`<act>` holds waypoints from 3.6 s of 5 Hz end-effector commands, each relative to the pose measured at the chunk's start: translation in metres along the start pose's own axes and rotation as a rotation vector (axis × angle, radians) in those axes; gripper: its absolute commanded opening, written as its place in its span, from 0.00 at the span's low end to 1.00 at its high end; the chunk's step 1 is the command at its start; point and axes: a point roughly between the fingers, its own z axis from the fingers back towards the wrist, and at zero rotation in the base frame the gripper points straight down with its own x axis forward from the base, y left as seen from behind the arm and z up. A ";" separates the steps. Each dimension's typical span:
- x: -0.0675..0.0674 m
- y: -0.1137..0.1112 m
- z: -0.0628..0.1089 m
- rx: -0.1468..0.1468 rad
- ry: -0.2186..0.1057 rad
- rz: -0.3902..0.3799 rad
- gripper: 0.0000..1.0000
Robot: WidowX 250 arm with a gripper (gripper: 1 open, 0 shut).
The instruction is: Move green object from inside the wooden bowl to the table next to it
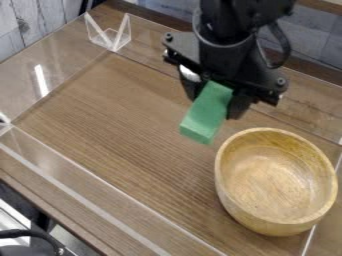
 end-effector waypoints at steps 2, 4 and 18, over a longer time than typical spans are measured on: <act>0.026 0.013 -0.001 0.025 -0.045 0.110 0.00; 0.040 0.073 -0.025 0.076 -0.052 0.210 0.00; 0.100 0.093 -0.146 -0.126 -0.047 -0.215 0.00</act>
